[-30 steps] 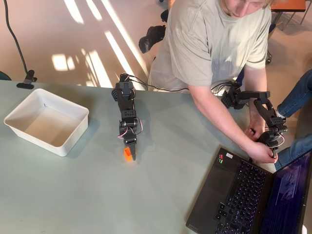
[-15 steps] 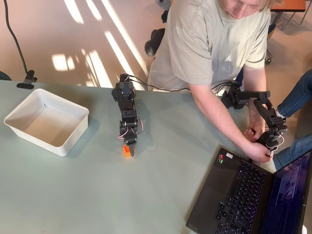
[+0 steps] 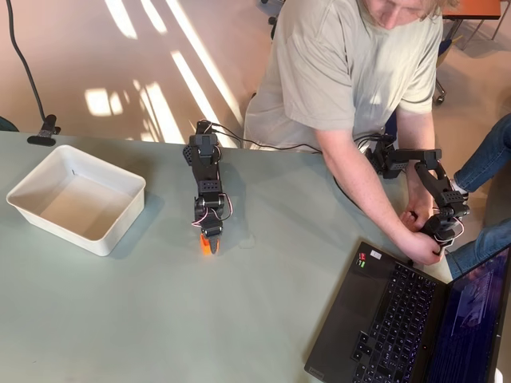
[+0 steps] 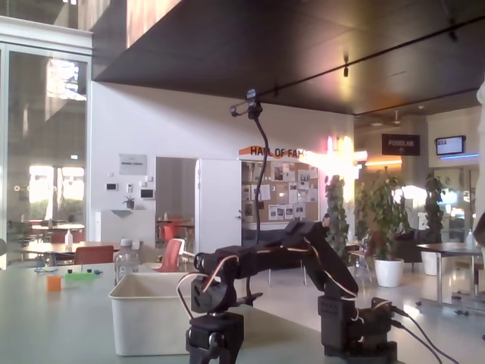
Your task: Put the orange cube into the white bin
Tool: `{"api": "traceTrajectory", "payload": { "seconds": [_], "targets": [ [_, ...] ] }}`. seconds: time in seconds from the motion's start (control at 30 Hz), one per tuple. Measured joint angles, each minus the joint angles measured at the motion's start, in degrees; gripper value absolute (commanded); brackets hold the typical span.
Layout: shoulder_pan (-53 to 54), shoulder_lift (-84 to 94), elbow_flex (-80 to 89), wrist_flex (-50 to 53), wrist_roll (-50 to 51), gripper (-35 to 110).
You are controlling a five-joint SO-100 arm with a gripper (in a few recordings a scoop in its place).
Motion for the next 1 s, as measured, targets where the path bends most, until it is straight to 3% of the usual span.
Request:
{"api": "traceTrajectory", "payload": {
  "seconds": [0.27,1.0],
  "targets": [
    [0.0,0.0,-0.09,0.44,0.18,29],
    [1.41,5.71,-0.35,0.18,-0.26,29]
  ]
}}
